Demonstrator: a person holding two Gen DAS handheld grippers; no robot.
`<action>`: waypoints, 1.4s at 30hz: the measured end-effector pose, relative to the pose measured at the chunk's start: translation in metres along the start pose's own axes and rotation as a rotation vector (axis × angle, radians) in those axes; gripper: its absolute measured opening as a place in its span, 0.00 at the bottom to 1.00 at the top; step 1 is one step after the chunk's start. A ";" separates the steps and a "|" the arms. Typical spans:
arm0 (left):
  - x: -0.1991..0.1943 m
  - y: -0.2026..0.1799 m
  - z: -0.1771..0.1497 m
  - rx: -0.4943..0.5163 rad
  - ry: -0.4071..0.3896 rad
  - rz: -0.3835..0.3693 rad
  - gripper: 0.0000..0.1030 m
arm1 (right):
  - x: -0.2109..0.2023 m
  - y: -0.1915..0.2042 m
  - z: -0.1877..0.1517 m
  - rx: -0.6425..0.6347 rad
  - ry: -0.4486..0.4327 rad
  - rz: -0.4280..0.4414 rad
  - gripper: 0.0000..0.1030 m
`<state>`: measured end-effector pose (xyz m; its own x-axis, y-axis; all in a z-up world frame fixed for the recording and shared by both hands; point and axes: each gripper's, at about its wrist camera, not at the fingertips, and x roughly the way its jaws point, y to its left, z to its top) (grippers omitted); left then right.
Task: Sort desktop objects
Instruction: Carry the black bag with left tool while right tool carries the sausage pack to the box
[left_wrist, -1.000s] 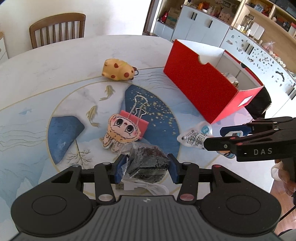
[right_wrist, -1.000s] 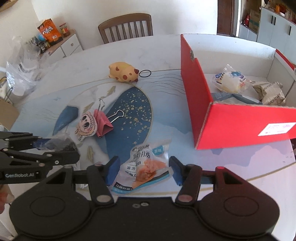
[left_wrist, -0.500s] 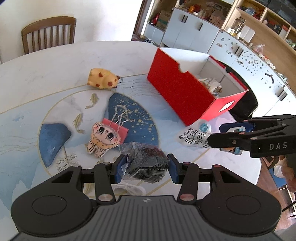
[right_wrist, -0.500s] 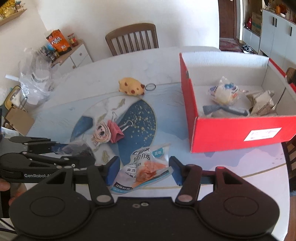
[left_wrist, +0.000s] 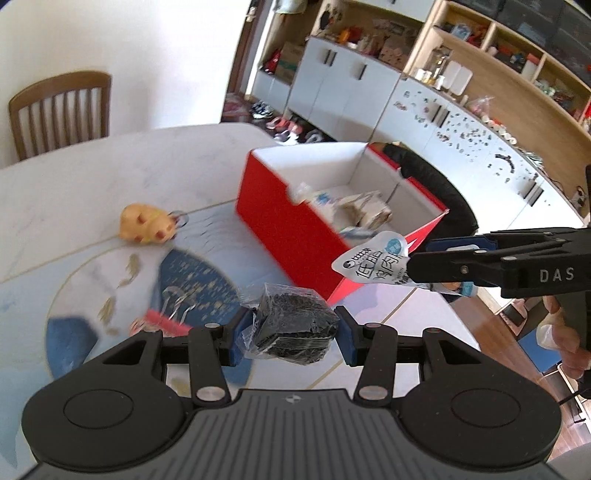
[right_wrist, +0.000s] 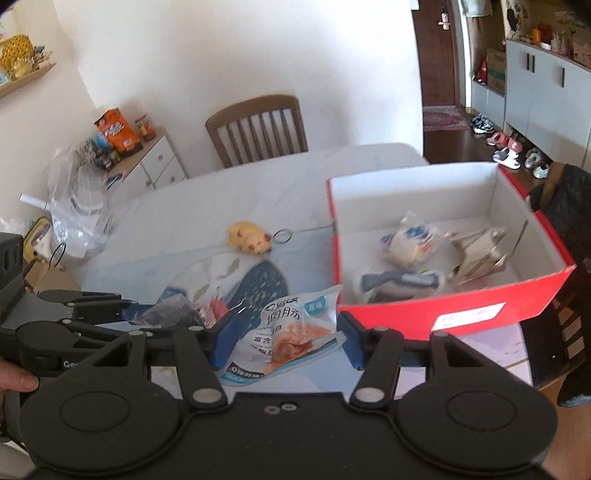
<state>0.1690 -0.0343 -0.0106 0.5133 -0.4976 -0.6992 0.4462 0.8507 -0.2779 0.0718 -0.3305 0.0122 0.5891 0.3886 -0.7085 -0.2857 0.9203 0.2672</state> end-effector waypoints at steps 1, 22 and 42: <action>0.002 -0.004 0.003 0.007 -0.004 -0.002 0.45 | -0.002 -0.005 0.002 0.003 -0.006 -0.003 0.56; 0.044 -0.033 0.028 -0.047 -0.017 0.062 0.45 | 0.025 -0.064 -0.002 -0.104 0.134 0.069 0.25; 0.034 -0.007 0.006 -0.083 0.017 0.073 0.45 | 0.082 -0.040 -0.053 -0.182 0.281 0.115 0.75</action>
<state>0.1878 -0.0578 -0.0285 0.5293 -0.4312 -0.7307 0.3450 0.8962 -0.2790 0.0915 -0.3373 -0.0915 0.3213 0.4383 -0.8394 -0.4833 0.8382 0.2527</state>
